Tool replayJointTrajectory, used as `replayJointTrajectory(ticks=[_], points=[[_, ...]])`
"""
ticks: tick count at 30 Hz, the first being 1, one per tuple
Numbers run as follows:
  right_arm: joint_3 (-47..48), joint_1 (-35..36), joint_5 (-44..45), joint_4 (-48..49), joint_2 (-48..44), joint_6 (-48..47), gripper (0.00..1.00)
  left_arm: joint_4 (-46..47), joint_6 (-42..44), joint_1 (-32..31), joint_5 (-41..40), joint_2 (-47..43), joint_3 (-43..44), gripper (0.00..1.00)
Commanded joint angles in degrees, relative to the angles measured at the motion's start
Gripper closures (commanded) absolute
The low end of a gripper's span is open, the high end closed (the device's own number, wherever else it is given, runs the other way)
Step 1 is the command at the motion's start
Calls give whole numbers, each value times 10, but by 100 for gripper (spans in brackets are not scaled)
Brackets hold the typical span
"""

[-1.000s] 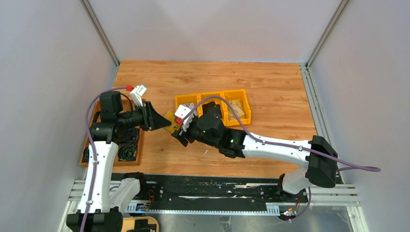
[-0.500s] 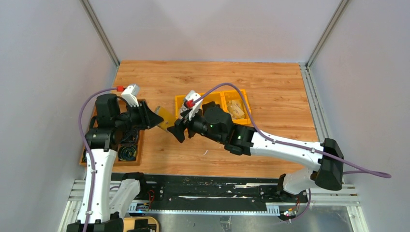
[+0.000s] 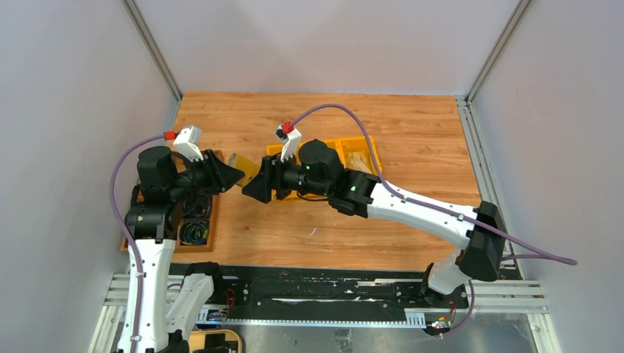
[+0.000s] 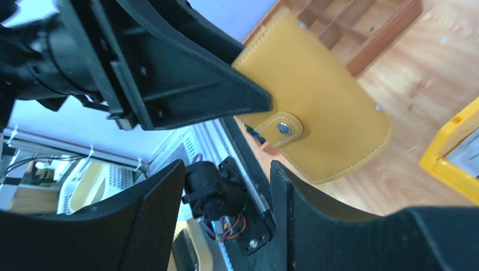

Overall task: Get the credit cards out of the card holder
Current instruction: Open the card holder.

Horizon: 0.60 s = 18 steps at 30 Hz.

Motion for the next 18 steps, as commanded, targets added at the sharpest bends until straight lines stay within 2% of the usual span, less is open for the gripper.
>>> replayJointTrajectory(ticks=[1,18], points=[[18,-10,-66,-16,23,66,41,34,-22,2,13,-10,24,100],[-22,-53,-121,108,59,195,47,32,-64,2,74,-27,27,100]])
